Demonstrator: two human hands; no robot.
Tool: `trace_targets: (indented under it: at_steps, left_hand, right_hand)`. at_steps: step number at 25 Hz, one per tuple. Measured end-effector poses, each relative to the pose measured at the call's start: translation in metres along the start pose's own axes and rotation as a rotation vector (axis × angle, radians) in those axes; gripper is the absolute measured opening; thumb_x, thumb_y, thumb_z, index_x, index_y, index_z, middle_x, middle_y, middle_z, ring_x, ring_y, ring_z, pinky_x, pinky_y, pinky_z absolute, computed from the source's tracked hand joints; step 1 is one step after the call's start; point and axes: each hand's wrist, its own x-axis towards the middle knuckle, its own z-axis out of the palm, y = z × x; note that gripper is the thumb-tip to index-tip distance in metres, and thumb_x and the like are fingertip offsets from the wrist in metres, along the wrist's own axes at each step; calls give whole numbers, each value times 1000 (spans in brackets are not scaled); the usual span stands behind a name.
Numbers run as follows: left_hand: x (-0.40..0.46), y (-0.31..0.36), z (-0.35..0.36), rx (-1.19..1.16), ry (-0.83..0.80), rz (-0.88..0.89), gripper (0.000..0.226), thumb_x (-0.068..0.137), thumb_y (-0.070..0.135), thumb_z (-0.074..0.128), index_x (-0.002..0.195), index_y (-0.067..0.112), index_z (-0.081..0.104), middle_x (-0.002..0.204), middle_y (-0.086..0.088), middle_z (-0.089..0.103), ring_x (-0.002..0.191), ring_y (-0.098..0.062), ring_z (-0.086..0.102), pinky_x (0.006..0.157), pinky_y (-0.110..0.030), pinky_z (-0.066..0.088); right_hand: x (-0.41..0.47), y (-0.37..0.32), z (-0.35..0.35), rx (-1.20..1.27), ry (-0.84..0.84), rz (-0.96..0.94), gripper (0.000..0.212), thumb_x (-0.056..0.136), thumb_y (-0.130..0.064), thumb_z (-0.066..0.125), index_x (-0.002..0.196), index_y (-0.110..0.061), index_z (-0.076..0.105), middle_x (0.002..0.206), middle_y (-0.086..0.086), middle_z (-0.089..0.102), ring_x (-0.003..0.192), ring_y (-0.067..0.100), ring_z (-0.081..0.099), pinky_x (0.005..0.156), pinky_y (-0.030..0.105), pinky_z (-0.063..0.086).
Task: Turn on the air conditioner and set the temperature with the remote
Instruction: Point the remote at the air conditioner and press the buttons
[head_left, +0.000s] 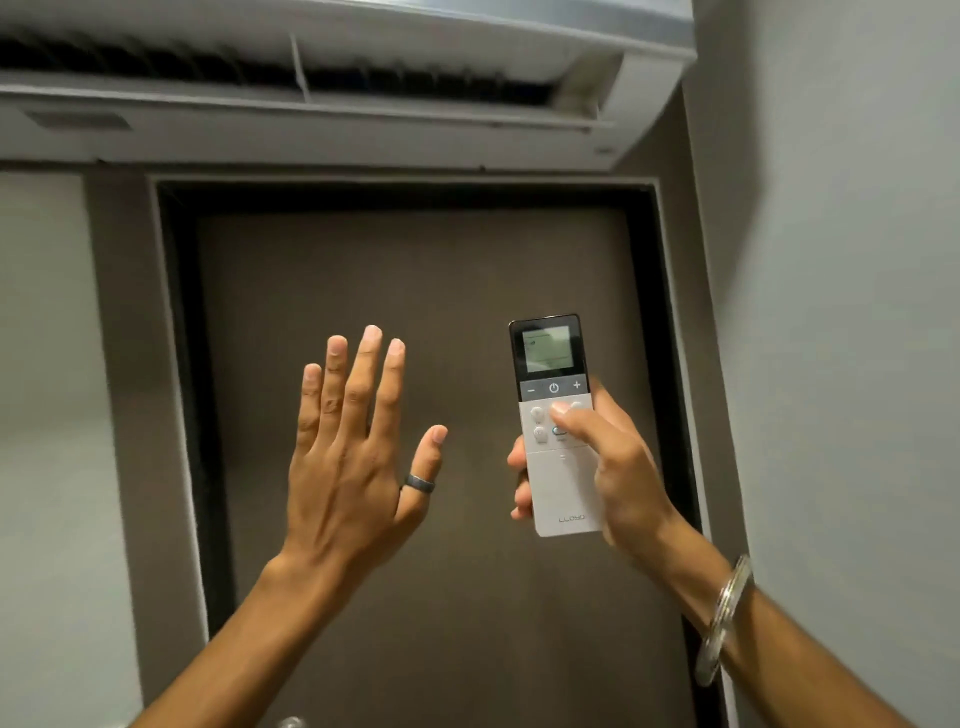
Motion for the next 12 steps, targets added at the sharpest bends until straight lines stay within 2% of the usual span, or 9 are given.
trace_targets:
  at_steps: [5,12]
  left_hand:
    - [30,-20,-29,34,74,22,77,100,52,40,162,8,23,172,-13,14,161,-31,5,132,-50,6]
    - [44,-29,-55,43,137,26,77,99,52,43,161,7,26,171,-14,16,160,-33,7,132,-48,4]
  right_hand:
    - [19,-33,37,-66,-39,-80,33,95,-33,50,121,-13,53,79,14,75,55,30,70,52,42,64]
    - [17,-54,63,-26,-34,-110,25,95,-28,50,116,-17,57,76,17,73,51,33,68,51,44,63]
